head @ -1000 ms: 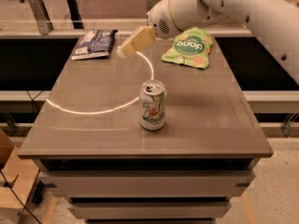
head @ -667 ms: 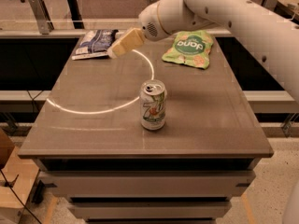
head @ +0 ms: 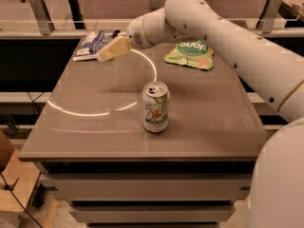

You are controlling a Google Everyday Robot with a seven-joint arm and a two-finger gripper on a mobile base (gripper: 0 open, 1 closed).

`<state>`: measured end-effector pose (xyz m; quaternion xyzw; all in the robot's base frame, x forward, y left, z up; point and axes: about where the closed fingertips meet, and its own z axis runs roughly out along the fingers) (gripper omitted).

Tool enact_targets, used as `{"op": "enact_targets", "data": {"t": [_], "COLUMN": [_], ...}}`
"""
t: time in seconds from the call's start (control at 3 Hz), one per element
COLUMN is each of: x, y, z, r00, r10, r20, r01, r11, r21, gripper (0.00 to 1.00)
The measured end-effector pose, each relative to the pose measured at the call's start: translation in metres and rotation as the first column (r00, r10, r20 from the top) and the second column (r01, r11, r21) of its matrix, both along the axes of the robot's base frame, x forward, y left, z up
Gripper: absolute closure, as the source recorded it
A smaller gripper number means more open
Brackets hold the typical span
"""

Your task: Pick blue chip bag

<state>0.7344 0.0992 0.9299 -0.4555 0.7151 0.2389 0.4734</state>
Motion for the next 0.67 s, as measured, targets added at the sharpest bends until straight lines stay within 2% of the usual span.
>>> {"op": "enact_targets", "data": {"t": [0.33, 0.67], "x": [0.017, 0.045], "y": [0.022, 0.058], "z": [-0.015, -0.029], "r00": [0.9996, 0.9935], "r10": [0.026, 0.113], "r20": [-0.01, 0.007], "r01": [-0.025, -0.113], "r11": [0.998, 0.989], "r21": [0.056, 0.09], "gripper": [0.0, 0.0]}}
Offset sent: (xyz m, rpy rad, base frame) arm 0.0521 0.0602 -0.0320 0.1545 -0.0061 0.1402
